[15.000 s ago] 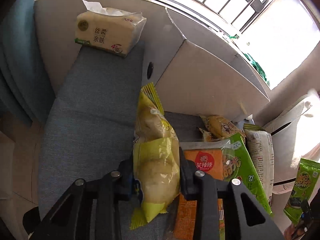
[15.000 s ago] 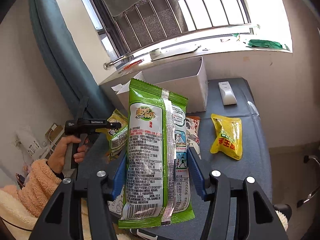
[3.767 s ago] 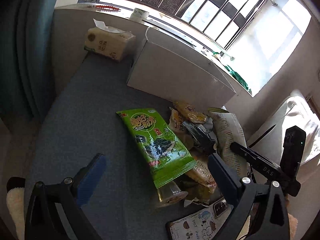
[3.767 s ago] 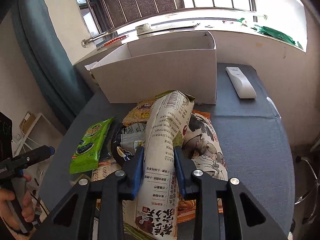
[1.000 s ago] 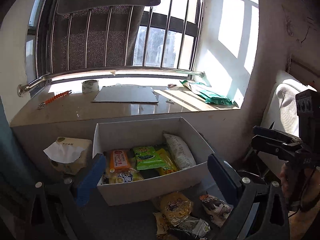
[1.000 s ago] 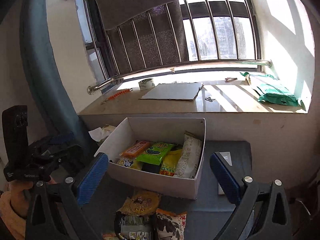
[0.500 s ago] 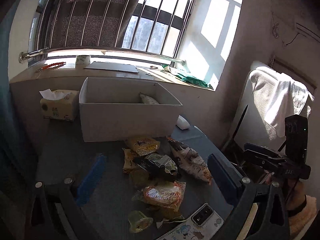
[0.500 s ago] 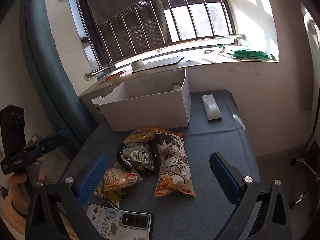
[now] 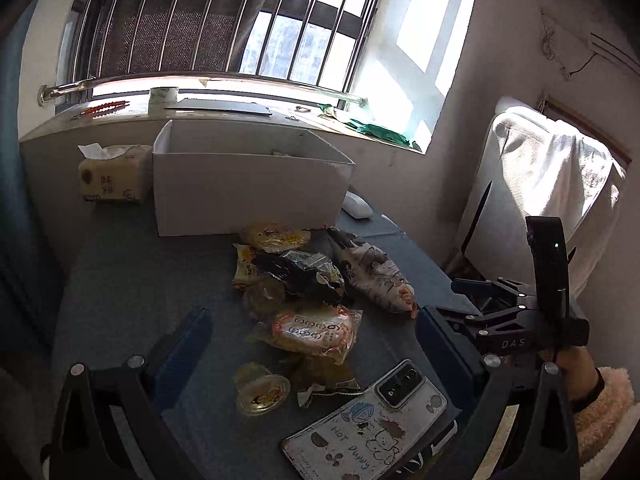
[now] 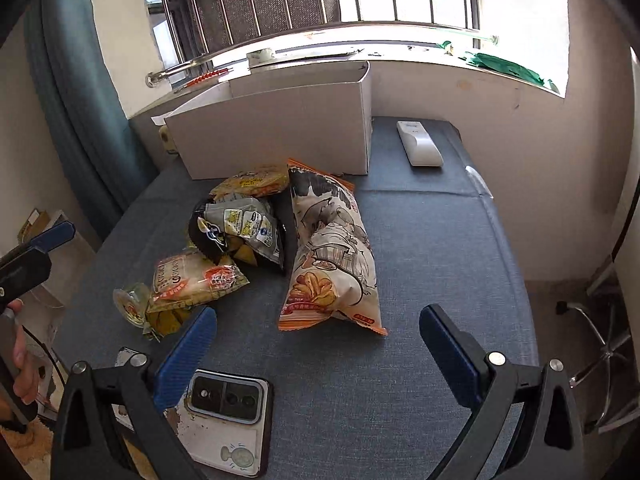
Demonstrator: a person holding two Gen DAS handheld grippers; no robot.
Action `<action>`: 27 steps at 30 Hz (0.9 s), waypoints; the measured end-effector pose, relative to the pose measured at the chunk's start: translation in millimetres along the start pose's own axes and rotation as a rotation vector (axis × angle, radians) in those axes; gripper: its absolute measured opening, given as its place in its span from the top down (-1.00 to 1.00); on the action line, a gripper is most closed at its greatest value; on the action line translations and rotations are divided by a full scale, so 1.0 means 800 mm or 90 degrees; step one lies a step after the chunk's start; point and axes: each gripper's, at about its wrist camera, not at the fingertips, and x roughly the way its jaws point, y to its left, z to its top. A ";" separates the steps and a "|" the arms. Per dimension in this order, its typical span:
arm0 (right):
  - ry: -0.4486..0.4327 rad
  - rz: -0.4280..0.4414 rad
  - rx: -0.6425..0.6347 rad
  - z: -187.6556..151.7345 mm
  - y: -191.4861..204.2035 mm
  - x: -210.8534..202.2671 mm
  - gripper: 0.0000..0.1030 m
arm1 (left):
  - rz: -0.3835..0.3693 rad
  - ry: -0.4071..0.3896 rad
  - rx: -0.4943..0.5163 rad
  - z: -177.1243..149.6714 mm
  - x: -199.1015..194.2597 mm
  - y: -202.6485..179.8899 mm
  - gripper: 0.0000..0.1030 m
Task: Organize snacks
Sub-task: 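Move both tools back from the box to the snack pile, then grasp the cartoon-printed chip bag with the right tool while the left tool grasps the jelly cup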
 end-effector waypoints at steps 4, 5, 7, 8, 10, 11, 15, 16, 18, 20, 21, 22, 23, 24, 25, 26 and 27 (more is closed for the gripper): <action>0.008 -0.019 -0.010 0.015 0.003 0.019 -1.00 | 0.010 0.013 -0.004 -0.009 0.003 0.009 -1.00; 0.014 -0.031 -0.025 0.020 0.006 0.027 -1.00 | 0.014 0.016 -0.006 -0.012 0.003 0.012 -1.00; 0.025 -0.053 -0.053 0.027 0.011 0.043 -1.00 | 0.016 0.023 -0.006 -0.015 0.003 0.015 -1.00; 0.037 -0.062 -0.065 0.030 0.014 0.052 -1.00 | 0.018 0.027 -0.005 -0.017 0.004 0.016 -1.00; 0.053 -0.075 -0.086 0.034 0.016 0.070 -1.00 | 0.025 0.031 -0.004 -0.020 0.003 0.020 -1.00; 0.057 -0.088 -0.102 0.034 0.019 0.077 -1.00 | 0.026 0.033 -0.006 -0.022 0.003 0.022 -1.00; 0.053 -0.118 -0.153 0.032 0.024 0.095 0.10 | 0.031 0.039 -0.024 -0.025 0.005 0.032 -1.00; 0.040 -0.129 -0.149 0.031 0.023 0.092 0.17 | 0.035 0.040 -0.028 -0.026 0.005 0.035 -1.00; 0.018 -0.125 -0.136 0.030 0.019 0.079 0.25 | 0.035 0.041 -0.030 -0.028 0.005 0.039 -1.00; -0.010 -0.080 -0.088 0.028 0.007 0.058 0.25 | 0.033 0.044 -0.027 -0.030 0.006 0.041 -1.00; -0.010 -0.054 -0.065 0.028 0.001 0.050 0.25 | 0.031 0.051 -0.024 -0.031 0.008 0.042 -1.00; -0.021 -0.036 -0.048 0.028 -0.003 0.039 0.25 | 0.028 0.058 -0.019 -0.033 0.011 0.042 -1.00; -0.037 -0.019 -0.036 0.028 -0.005 0.028 0.25 | 0.027 0.065 -0.015 -0.034 0.014 0.042 -1.00; -0.044 -0.002 -0.026 0.026 -0.006 0.018 0.25 | 0.022 0.076 -0.012 -0.036 0.019 0.042 -1.00; -0.048 0.012 -0.011 0.025 -0.009 0.010 0.25 | 0.017 0.087 -0.009 -0.038 0.025 0.042 -1.00; -0.054 0.031 0.009 0.022 -0.012 0.001 0.25 | 0.017 0.095 -0.009 -0.040 0.030 0.043 -1.00; -0.057 0.054 0.028 0.020 -0.014 -0.006 0.25 | 0.020 0.106 -0.010 -0.042 0.036 0.044 -1.00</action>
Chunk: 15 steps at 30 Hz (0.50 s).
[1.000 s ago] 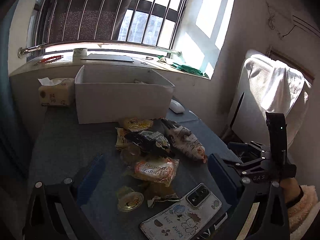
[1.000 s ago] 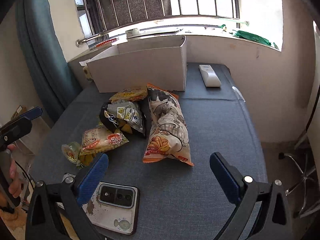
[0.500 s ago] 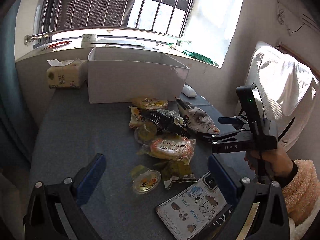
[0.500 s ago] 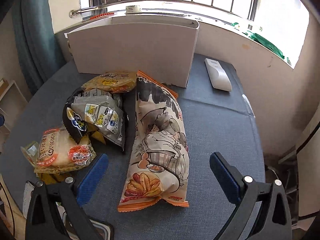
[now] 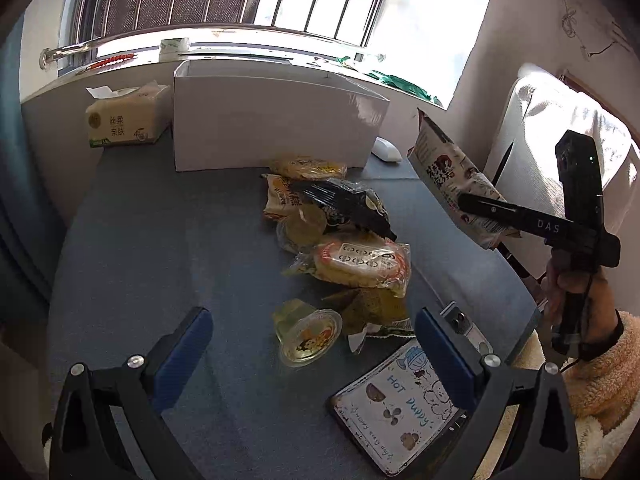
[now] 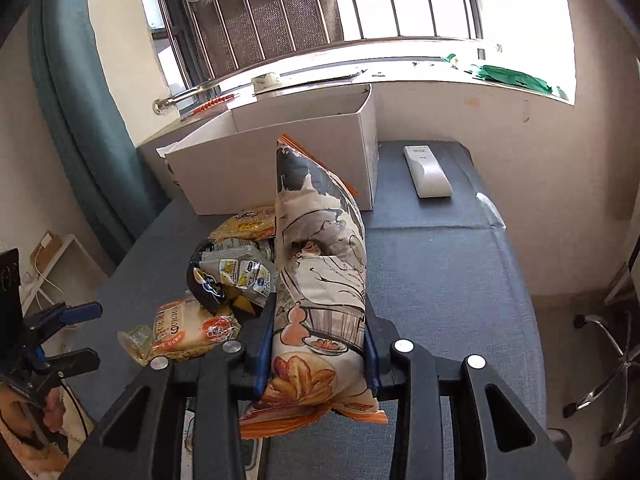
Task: Organize snacks
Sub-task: 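Grasp the cartoon-printed chip bag with the right tool while the left tool grasps the jelly cup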
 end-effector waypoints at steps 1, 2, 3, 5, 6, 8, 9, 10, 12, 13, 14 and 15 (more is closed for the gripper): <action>-0.004 0.019 0.019 -0.003 -0.003 -0.008 0.25 | -0.001 0.011 0.001 -0.001 0.006 0.001 -1.00; -0.008 0.036 0.040 -0.005 -0.006 -0.012 0.25 | 0.002 0.016 0.003 -0.001 0.010 0.002 -0.99; -0.014 0.043 0.058 -0.008 -0.010 -0.019 0.25 | 0.014 0.021 0.001 -0.002 0.014 0.003 -0.99; -0.025 0.038 0.075 -0.015 -0.016 -0.029 0.24 | 0.023 0.036 -0.011 -0.004 0.022 0.008 -0.99; -0.027 0.035 0.082 -0.018 -0.019 -0.034 0.24 | 0.019 0.042 -0.021 -0.005 0.025 0.011 -0.99; -0.027 0.037 0.095 -0.023 -0.027 -0.040 0.24 | 0.012 0.047 -0.027 -0.006 0.031 0.011 -0.99; -0.026 0.038 0.098 -0.025 -0.029 -0.041 0.24 | 0.016 0.047 -0.025 -0.007 0.034 0.011 -0.96; -0.026 0.035 0.099 -0.027 -0.030 -0.042 0.24 | 0.018 0.051 -0.024 -0.006 0.038 0.011 -0.93; -0.024 0.033 0.103 -0.028 -0.033 -0.042 0.23 | 0.008 0.058 -0.025 -0.005 0.047 0.014 -0.63; -0.022 0.036 0.104 -0.029 -0.034 -0.041 0.23 | 0.000 0.060 -0.028 -0.004 0.050 0.015 -0.53; -0.021 0.039 0.105 -0.030 -0.034 -0.040 0.23 | -0.010 0.054 -0.031 -0.003 0.050 0.017 -0.33; -0.019 0.041 0.104 -0.031 -0.033 -0.040 0.23 | -0.022 0.055 -0.038 -0.002 0.051 0.019 0.03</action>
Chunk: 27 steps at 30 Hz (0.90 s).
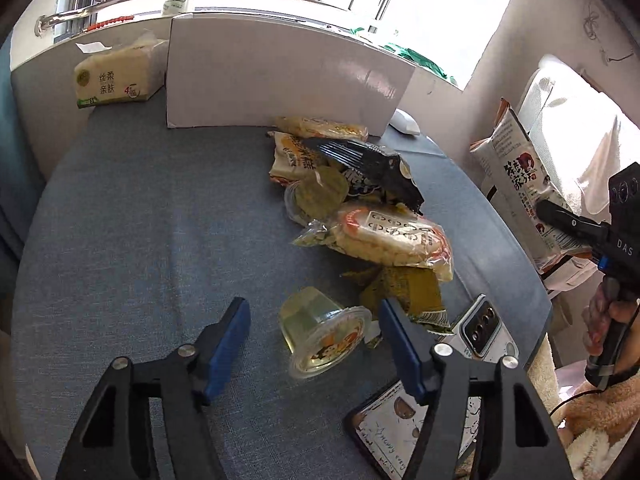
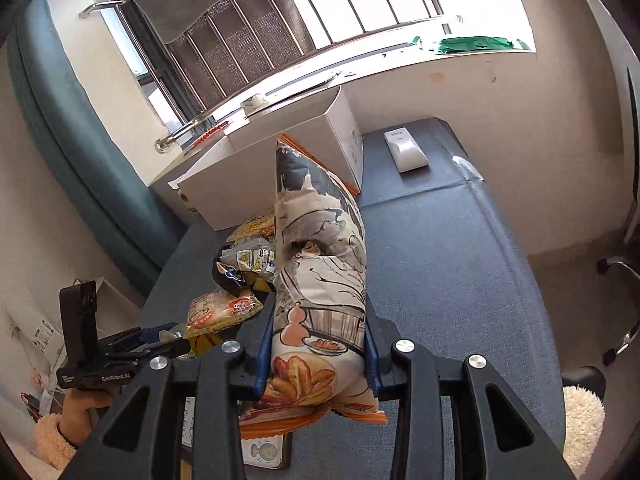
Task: Organize snacks
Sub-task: 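Grasp the cartoon-printed chip bag with the right tool while the left tool grasps the jelly cup, then lower both held snacks into the white box and open both tools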
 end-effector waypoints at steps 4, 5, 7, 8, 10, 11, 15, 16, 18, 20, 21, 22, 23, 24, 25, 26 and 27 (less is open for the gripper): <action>0.000 0.009 -0.002 0.000 0.003 0.000 0.23 | -0.010 -0.001 -0.010 -0.002 -0.002 0.004 0.03; 0.000 0.009 -0.004 -0.001 0.004 0.000 0.23 | -0.002 -0.004 -0.011 -0.003 -0.004 0.004 0.03; 0.001 0.010 -0.007 0.000 0.004 0.000 0.23 | -0.012 -0.014 -0.024 -0.005 -0.012 0.008 0.03; 0.001 0.010 -0.005 0.000 0.003 0.000 0.23 | -0.017 -0.027 -0.032 -0.004 -0.018 0.010 0.04; 0.000 0.017 -0.002 0.002 0.005 0.000 0.23 | -0.020 -0.045 -0.035 0.001 -0.031 0.013 0.04; 0.000 0.020 -0.002 0.003 0.007 0.000 0.23 | -0.014 -0.062 -0.035 0.006 -0.041 0.013 0.04; -0.005 0.037 -0.019 0.018 0.022 0.007 0.23 | -0.030 -0.119 -0.039 0.036 -0.071 0.015 0.04; -0.006 0.045 -0.022 0.026 0.027 0.010 0.23 | -0.032 -0.130 -0.036 0.047 -0.077 0.017 0.04; -0.010 0.067 -0.022 0.044 0.037 0.016 0.23 | -0.028 -0.159 -0.030 0.073 -0.087 0.018 0.04; -0.014 0.091 -0.026 0.069 0.049 0.025 0.23 | -0.026 -0.190 -0.025 0.104 -0.096 0.018 0.04; -0.015 0.099 -0.032 0.084 0.056 0.030 0.23 | -0.026 -0.203 -0.019 0.120 -0.100 0.018 0.04; -0.016 0.101 -0.039 0.099 0.063 0.036 0.23 | -0.025 -0.216 -0.013 0.139 -0.101 0.020 0.03; -0.021 0.098 -0.044 0.114 0.070 0.041 0.23 | -0.027 -0.227 -0.008 0.157 -0.102 0.020 0.03; -0.027 0.100 -0.052 0.132 0.078 0.046 0.23 | -0.032 -0.239 -0.004 0.177 -0.103 0.020 0.03; -0.033 0.105 -0.058 0.149 0.084 0.054 0.22 | -0.038 -0.249 -0.006 0.199 -0.104 0.022 0.03; -0.035 0.108 -0.049 0.167 0.087 0.064 0.22 | -0.043 -0.252 -0.014 0.220 -0.101 0.026 0.03; -0.026 0.115 -0.033 0.185 0.088 0.076 0.22 | -0.043 -0.253 -0.020 0.242 -0.097 0.029 0.03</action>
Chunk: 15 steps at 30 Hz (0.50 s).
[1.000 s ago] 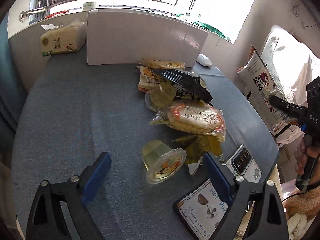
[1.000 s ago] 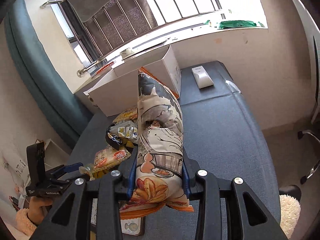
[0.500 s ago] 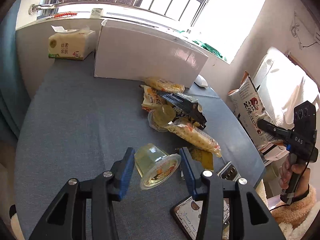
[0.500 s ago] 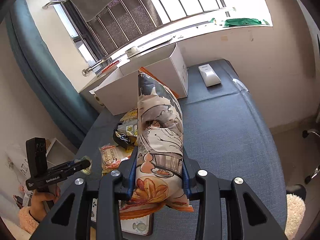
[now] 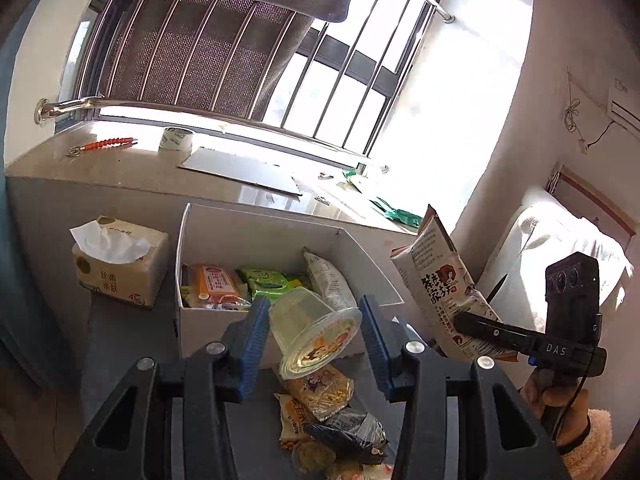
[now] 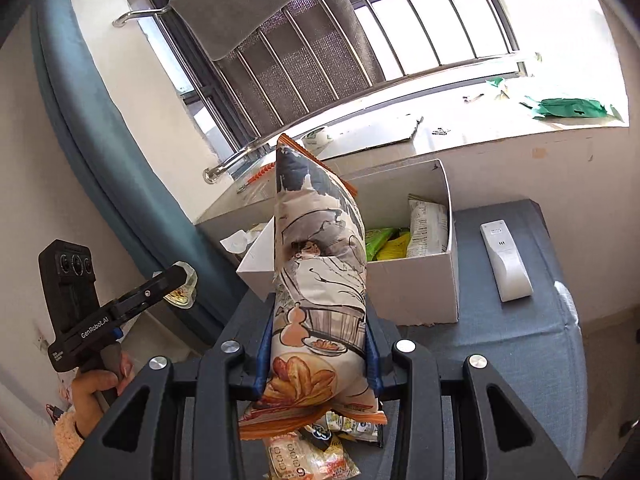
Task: Organize snacks
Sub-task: 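Lower both held snacks into the white box and open both tools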
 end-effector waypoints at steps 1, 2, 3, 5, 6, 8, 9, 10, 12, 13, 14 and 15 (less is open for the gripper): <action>0.003 0.012 0.014 0.016 -0.002 0.013 0.22 | 0.003 0.001 -0.002 0.019 0.013 0.003 0.03; -0.001 0.022 0.024 0.033 -0.004 0.025 0.22 | 0.004 0.005 -0.006 0.036 0.028 0.006 0.03; 0.000 0.021 0.026 0.048 -0.005 0.038 0.22 | 0.009 0.013 -0.011 0.052 0.045 0.012 0.03; 0.012 -0.011 0.029 0.075 -0.007 0.066 0.22 | 0.028 0.022 -0.024 0.080 0.074 0.025 0.03; 0.018 -0.024 0.028 0.087 -0.009 0.080 0.22 | 0.038 0.032 -0.021 0.092 0.089 0.030 0.03; 0.024 -0.037 0.031 0.105 -0.015 0.101 0.22 | 0.069 0.051 -0.012 0.108 0.118 0.040 0.03; 0.028 -0.041 0.032 0.113 -0.020 0.111 0.22 | 0.081 0.060 -0.012 0.113 0.129 0.045 0.03; 0.031 -0.048 0.035 0.119 -0.024 0.119 0.21 | 0.090 0.067 -0.018 0.115 0.139 0.051 0.03; 0.045 -0.070 0.038 0.127 -0.030 0.135 0.15 | 0.113 0.084 -0.025 0.113 0.155 0.062 -0.01; 0.048 -0.085 0.043 0.130 -0.032 0.141 -0.11 | 0.119 0.091 -0.034 0.110 0.161 0.067 -0.10; 0.057 -0.101 0.047 0.133 -0.036 0.147 -0.40 | 0.116 0.105 -0.045 0.107 0.166 0.072 -0.54; 0.064 -0.127 0.050 0.137 -0.039 0.150 -1.00 | 0.120 0.118 -0.053 0.103 0.169 0.076 -0.99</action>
